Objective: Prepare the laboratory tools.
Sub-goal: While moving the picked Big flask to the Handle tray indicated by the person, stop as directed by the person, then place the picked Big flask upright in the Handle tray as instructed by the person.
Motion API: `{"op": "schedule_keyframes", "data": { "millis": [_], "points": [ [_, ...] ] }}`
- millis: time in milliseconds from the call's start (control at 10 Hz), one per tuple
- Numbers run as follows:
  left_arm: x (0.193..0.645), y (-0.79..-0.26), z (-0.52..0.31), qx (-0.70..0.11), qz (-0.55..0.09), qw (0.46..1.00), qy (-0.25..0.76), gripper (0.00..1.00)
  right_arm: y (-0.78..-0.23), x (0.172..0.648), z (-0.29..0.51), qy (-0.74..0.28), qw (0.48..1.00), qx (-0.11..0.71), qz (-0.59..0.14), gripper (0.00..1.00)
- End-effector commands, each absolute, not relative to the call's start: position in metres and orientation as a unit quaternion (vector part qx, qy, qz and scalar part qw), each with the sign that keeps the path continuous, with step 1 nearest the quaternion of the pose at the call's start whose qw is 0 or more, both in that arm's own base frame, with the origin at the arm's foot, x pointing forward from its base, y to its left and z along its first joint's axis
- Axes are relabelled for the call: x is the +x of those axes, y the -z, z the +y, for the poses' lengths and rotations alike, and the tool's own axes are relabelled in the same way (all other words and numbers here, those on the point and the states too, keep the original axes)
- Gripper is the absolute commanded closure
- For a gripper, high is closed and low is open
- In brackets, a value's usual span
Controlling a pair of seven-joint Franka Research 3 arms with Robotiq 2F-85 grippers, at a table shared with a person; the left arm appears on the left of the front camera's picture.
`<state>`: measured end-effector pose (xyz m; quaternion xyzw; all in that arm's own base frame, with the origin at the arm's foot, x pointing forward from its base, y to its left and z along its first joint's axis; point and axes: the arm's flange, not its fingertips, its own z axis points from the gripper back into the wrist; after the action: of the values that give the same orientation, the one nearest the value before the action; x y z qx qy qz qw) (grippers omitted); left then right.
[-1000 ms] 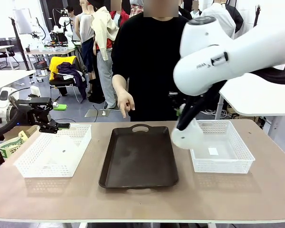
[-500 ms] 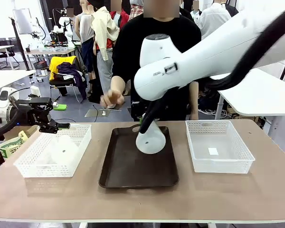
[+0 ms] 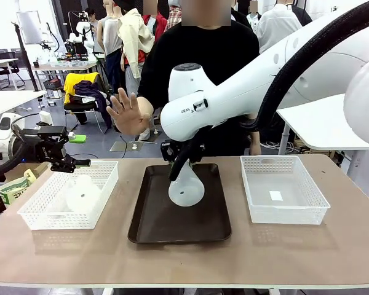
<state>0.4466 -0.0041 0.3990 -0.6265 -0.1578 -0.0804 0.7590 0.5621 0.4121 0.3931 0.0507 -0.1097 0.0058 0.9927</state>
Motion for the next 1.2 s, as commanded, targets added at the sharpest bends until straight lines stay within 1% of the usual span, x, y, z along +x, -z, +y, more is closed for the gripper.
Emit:
{"op": "schedule_keyframes", "data": {
  "millis": [0, 1100],
  "points": [
    [0.4456, -0.4009, -0.0026, -0.626, -0.159, 0.759, 0.083, 0.0, -0.3955, 0.5598, 0.4141, -0.008, 0.992, 0.054, -0.111, 1.0],
    [0.4456, -0.4009, -0.0026, -0.626, -0.159, 0.759, 0.083, 0.0, -0.3955, 0.5598, 0.4141, -0.008, 0.992, 0.054, -0.111, 1.0]
  ]
}}
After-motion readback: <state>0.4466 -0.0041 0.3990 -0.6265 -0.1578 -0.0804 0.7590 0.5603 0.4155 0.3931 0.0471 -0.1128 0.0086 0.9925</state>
